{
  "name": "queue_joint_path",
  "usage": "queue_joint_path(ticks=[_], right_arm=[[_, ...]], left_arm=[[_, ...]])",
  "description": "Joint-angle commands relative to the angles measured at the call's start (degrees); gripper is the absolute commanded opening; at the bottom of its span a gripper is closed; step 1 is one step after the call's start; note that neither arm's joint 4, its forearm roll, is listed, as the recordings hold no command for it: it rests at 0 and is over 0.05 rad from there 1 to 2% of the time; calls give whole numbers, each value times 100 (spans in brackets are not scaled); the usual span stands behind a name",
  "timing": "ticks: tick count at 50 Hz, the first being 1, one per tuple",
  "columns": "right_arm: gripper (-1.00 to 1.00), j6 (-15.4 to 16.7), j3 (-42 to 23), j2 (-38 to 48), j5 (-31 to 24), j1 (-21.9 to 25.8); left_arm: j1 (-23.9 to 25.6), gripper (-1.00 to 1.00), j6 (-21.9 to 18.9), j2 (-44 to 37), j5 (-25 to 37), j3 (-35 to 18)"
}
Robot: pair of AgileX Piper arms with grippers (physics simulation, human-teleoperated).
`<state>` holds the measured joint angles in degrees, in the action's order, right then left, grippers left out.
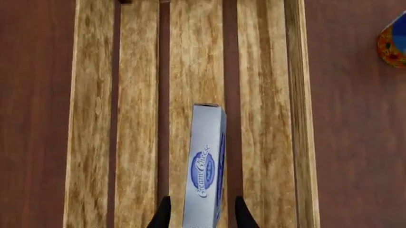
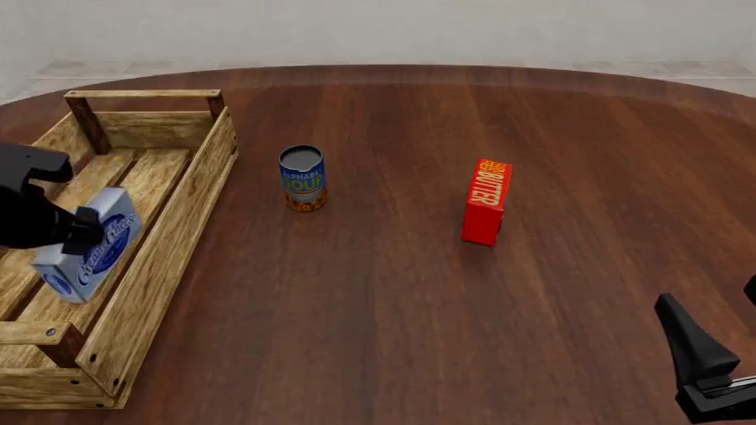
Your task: Pick up the cream cheese and put it in the tray.
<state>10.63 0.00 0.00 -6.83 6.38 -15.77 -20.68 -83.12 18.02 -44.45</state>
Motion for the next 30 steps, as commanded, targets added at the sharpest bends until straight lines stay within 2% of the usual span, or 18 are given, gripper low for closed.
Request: queue_joint_path(ticks=[1,5,9,11,14,18,30], right_arm=[[100,2,0,0,-13,10],[100,8,0,0,-20,15],[100,16,0,0,-27,29],[100,19,0,0,-28,28],[100,22,0,0,-31,25],[100,37,0,0,-44,35],[100,34,0,0,-32,30]], left_arm=[[35,100,-64,229,212,-212],[295,100,98,588,510,-376],[494,100,10,971,851,-541],[732,100,239,1205,1013,-608],[801,100,153,1308,1132,-636],[924,100,-9,1493,1223,-619],[1014,100,2,1884,1188,-626]])
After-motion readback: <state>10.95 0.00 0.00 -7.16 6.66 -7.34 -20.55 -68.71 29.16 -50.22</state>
